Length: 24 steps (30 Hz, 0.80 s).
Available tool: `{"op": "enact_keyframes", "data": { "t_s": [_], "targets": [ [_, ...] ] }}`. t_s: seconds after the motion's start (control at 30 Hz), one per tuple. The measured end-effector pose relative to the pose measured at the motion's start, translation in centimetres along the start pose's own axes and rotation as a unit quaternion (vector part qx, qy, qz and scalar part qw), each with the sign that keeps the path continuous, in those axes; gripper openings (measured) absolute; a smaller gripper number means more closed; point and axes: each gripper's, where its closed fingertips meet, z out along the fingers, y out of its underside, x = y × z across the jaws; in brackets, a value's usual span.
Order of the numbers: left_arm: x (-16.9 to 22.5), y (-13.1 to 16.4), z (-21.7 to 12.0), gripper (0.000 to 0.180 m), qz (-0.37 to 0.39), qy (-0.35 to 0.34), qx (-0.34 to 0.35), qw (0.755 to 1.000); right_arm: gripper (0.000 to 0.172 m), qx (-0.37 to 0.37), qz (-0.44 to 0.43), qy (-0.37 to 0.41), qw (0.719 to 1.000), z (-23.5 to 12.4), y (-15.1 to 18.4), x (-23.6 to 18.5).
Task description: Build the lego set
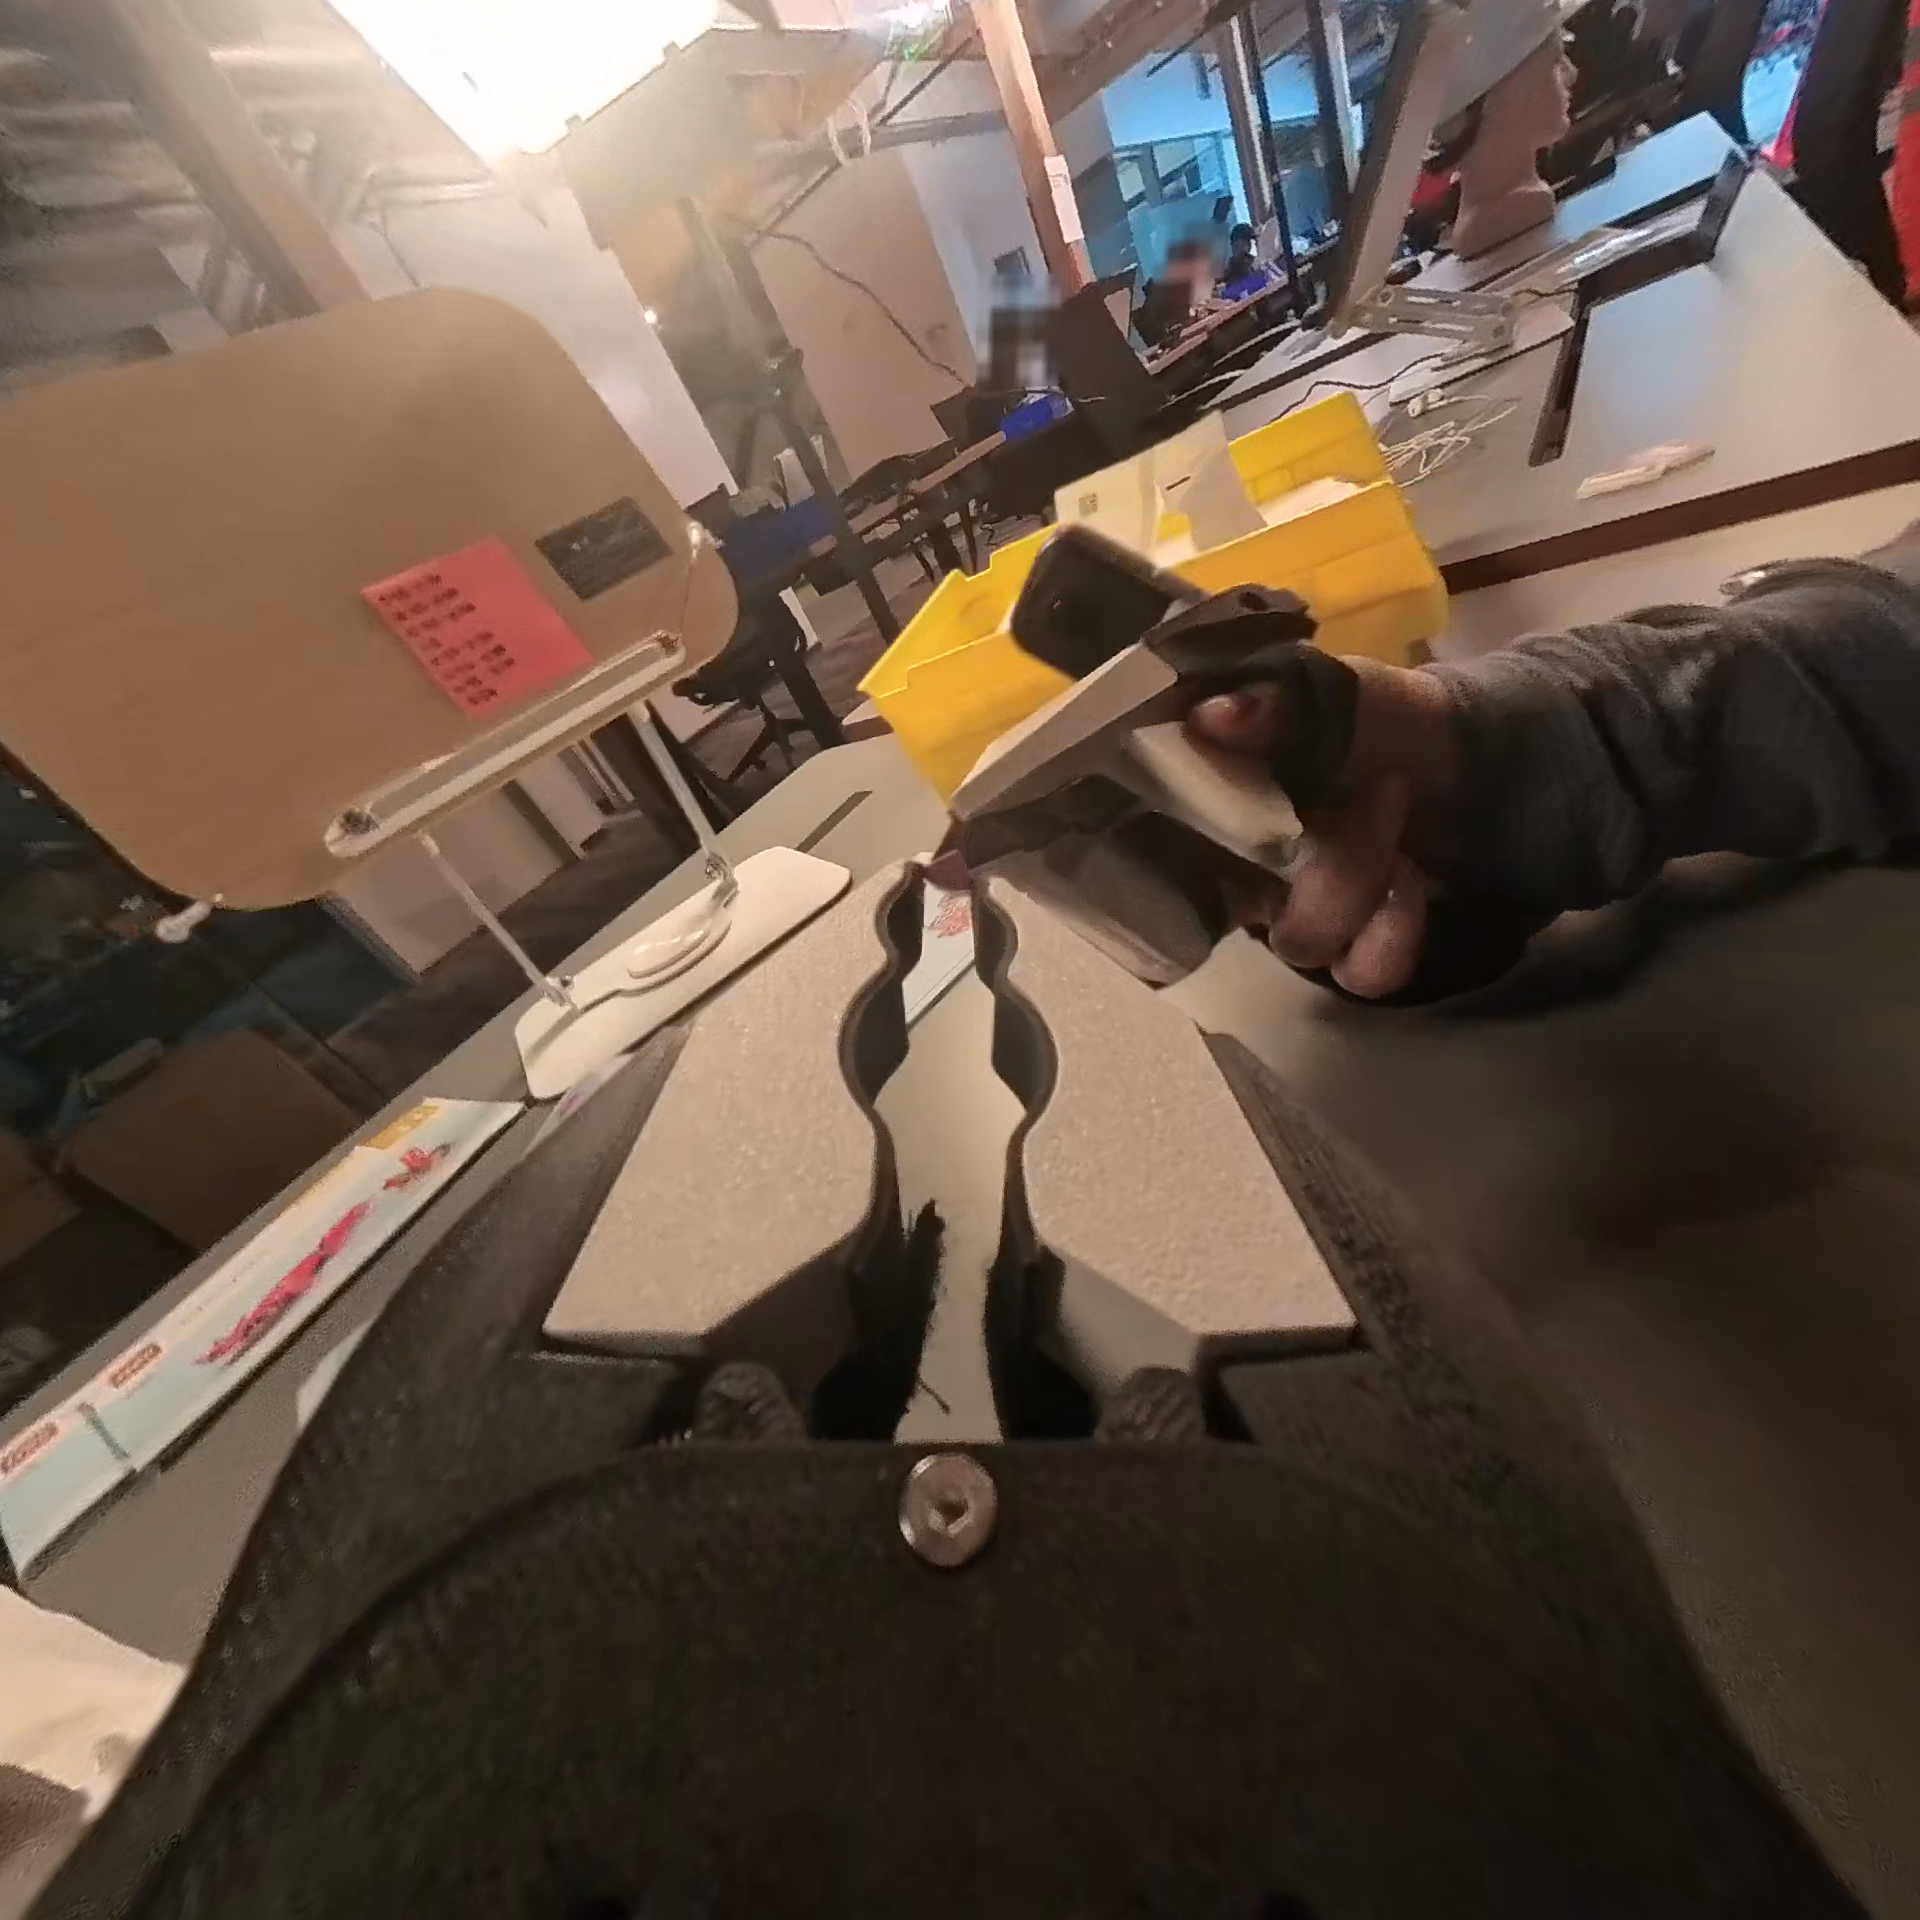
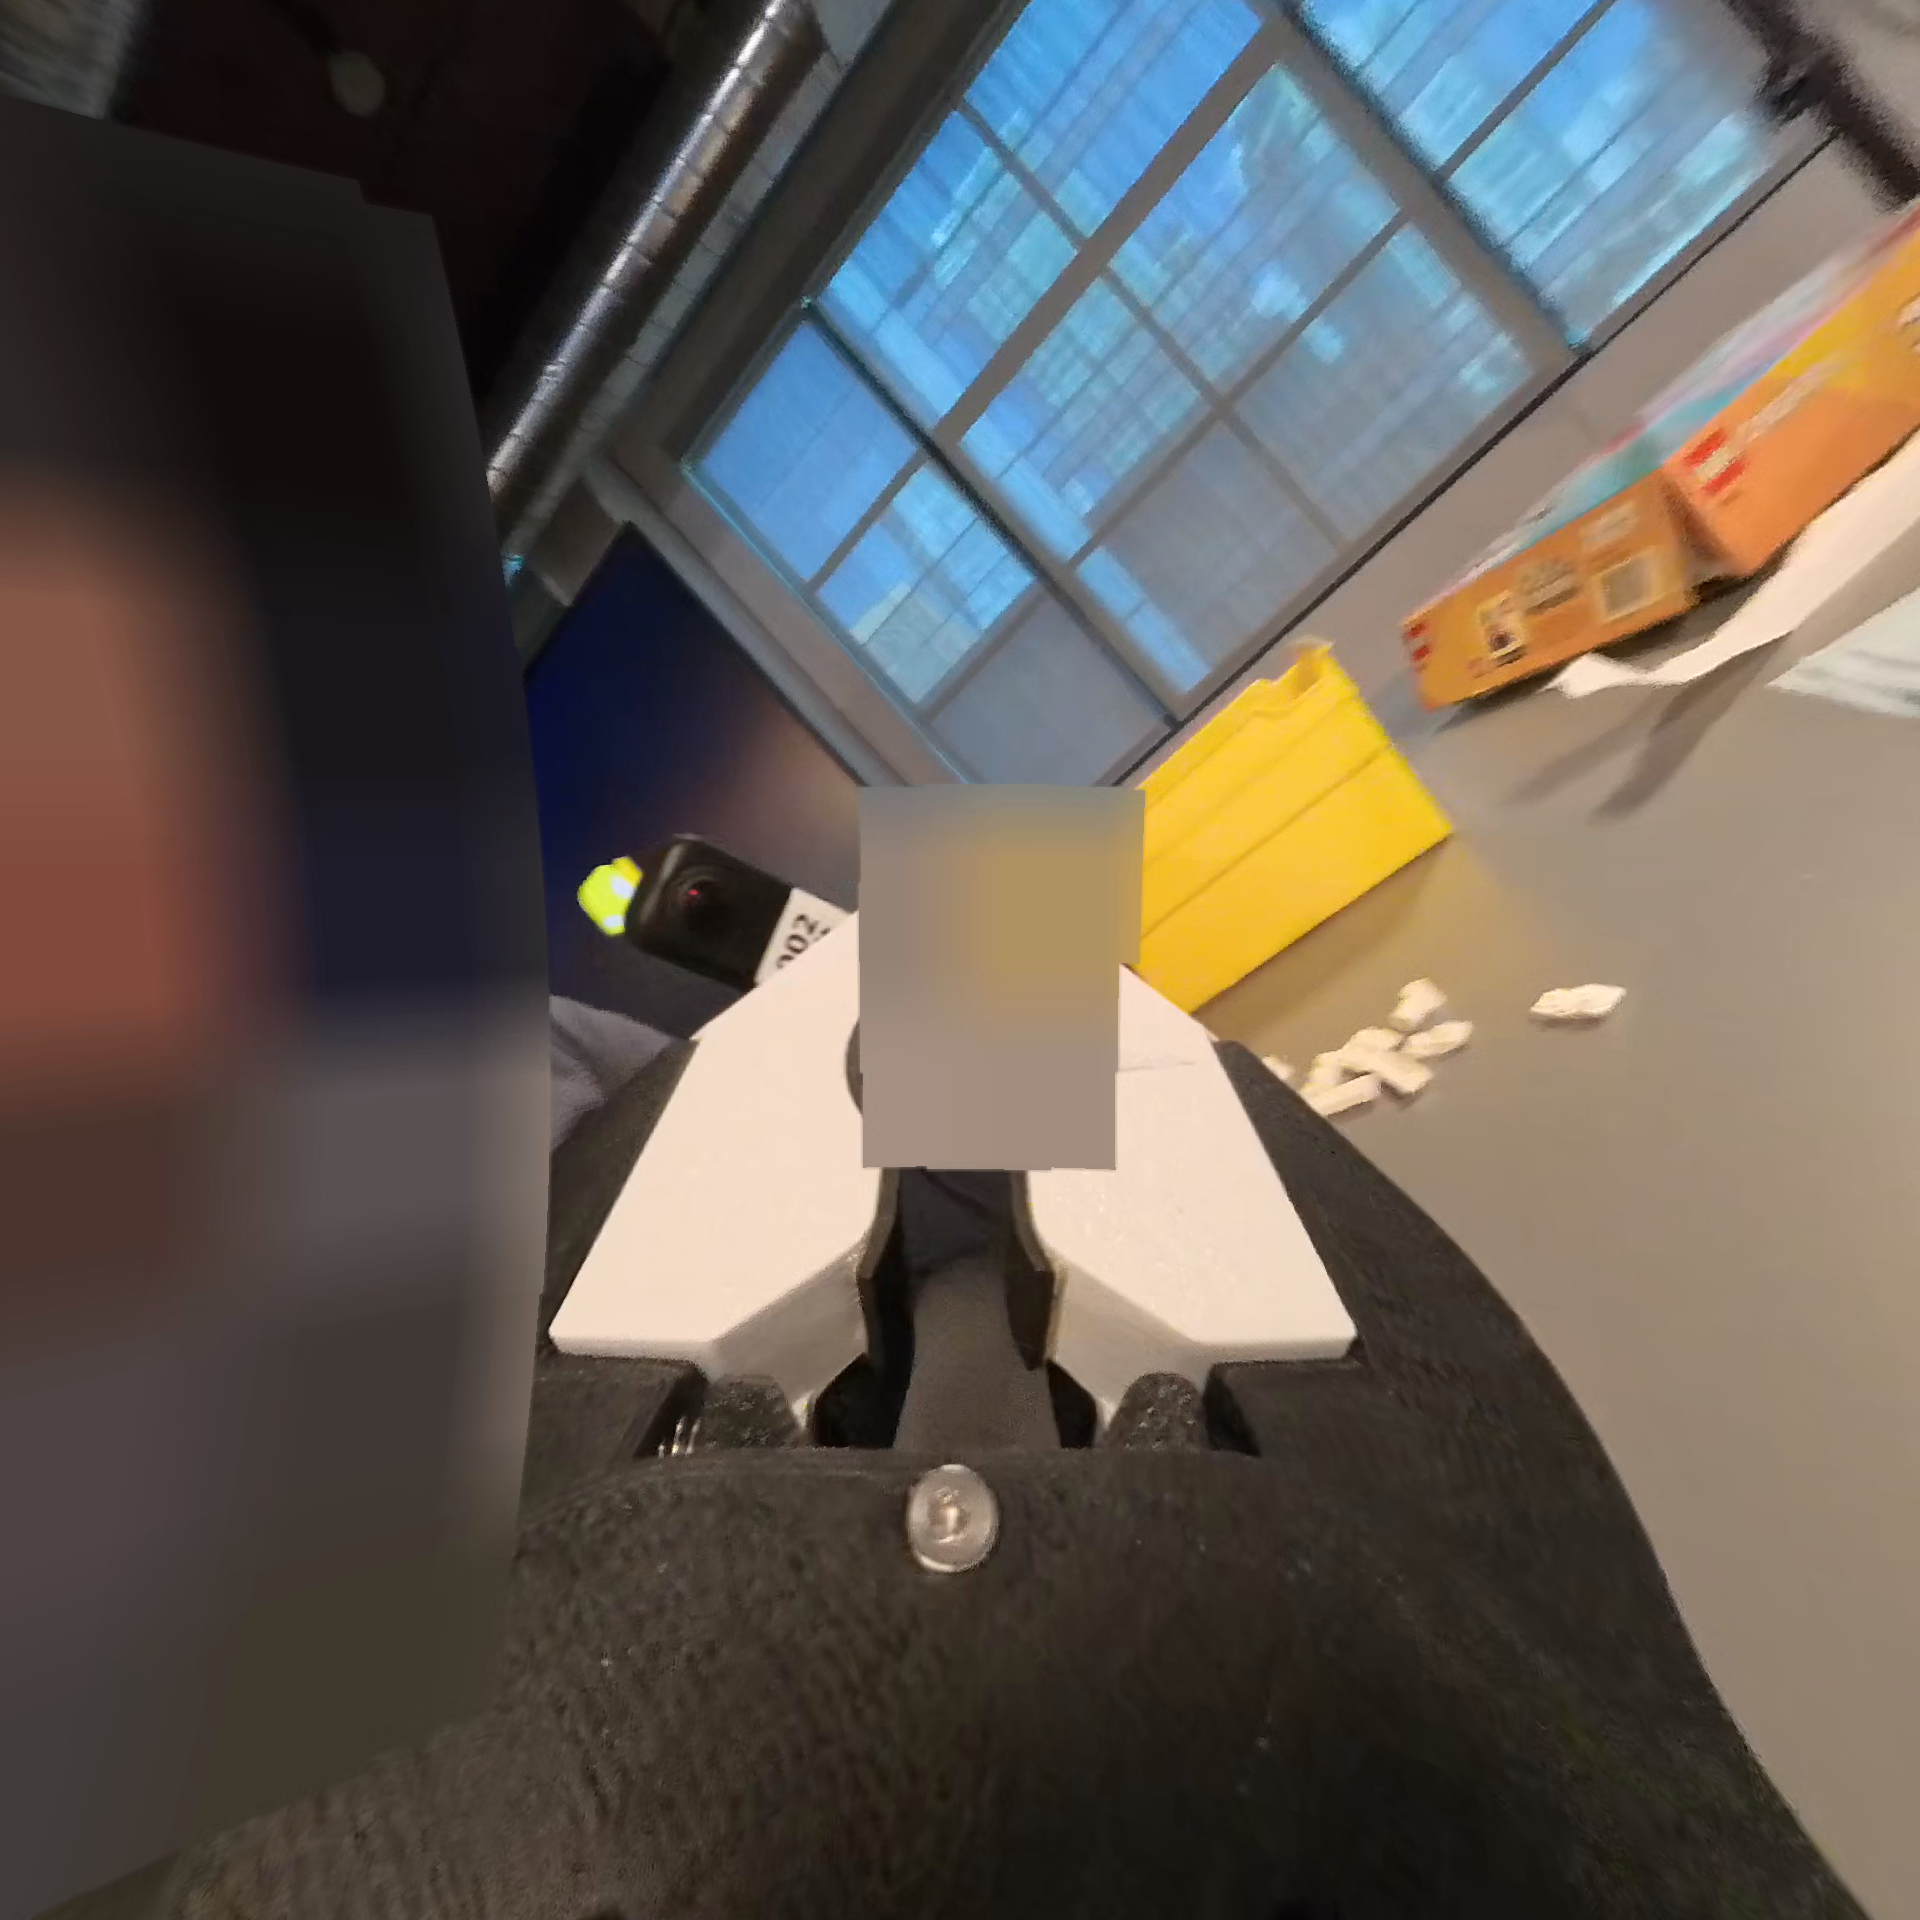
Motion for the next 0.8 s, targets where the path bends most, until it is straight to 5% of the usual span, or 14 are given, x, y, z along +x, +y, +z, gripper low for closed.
{"op": "enact_keyframes", "data": {
  "t_s": [0.03, 0.17, 0.37, 0.47, 0.63, 0.8],
  "targets": [
    [-0.4, 0.2, 0.0, 0.008, -0.010, -0.002, -0.005, 1.000, 0.013, 0.006, -0.017, 0.018, 1.000, -0.4, -0.5, 0.4],
    [-1.5, 2.0, 0.2, 0.008, -0.045, -0.003, -0.048, 0.998, 0.018, 0.025, -0.114, 0.120, 0.986, -2.5, -2.7, 2.2],
    [-1.1, 3.7, 0.7, 0.008, -0.090, 0.021, -0.091, 0.992, 0.014, 0.100, -0.240, 0.268, 0.927, -6.7, -6.9, 3.6],
    [-0.8, 4.1, 0.8, 0.008, -0.087, 0.027, -0.103, 0.991, 0.016, 0.160, -0.300, 0.336, 0.879, -9.1, -9.0, 3.5],
    [-0.5, 4.6, 0.9, 0.009, -0.094, 0.035, -0.117, 0.988, 0.013, 0.151, -0.398, 0.402, 0.811, -10.2, -9.8, 3.4],
    [1.0, 5.4, 1.2, 0.008, -0.144, 0.078, -0.161, 0.973, 0.003, 0.139, -0.578, 0.444, 0.671, -9.3, -9.7, 1.6]
  ]
}}
